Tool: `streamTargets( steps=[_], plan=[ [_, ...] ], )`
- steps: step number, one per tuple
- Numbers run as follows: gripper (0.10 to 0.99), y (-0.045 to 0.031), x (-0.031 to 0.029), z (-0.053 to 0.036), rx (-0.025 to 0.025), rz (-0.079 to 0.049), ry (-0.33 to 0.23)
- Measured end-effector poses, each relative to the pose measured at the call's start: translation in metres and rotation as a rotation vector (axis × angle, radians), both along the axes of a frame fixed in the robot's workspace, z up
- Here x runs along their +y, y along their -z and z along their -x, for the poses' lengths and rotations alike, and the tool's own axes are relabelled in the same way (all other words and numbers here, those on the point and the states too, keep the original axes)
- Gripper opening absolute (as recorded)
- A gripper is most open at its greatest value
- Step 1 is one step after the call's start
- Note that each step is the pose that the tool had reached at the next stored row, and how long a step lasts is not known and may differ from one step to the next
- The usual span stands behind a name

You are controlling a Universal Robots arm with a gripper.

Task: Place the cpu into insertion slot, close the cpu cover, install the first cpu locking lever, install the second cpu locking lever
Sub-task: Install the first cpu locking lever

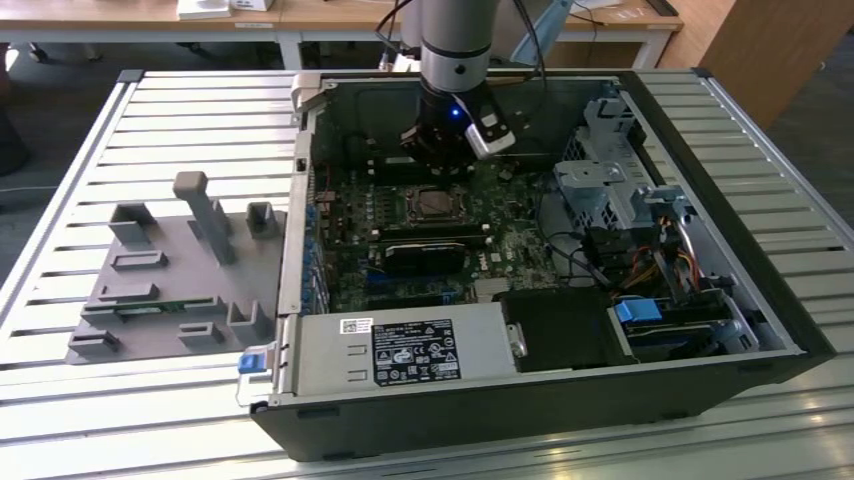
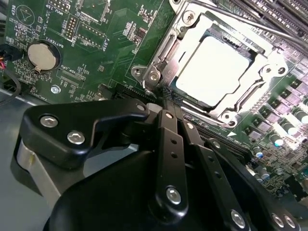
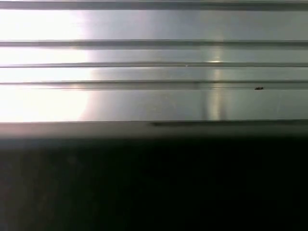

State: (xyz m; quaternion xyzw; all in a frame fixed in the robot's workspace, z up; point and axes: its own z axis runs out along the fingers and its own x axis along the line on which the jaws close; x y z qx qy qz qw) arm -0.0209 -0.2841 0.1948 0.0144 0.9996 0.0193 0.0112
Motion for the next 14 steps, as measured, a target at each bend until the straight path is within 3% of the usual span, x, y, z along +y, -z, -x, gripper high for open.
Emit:
streamTargets(
  steps=[6, 14],
  plan=[
    [0.106, -0.0010, 0.0012, -0.0007, -0.0021, -0.012, 0.000],
    [0.106, -0.0160, 0.0012, -0.0008, -0.0021, -0.012, 0.000]
  ],
)
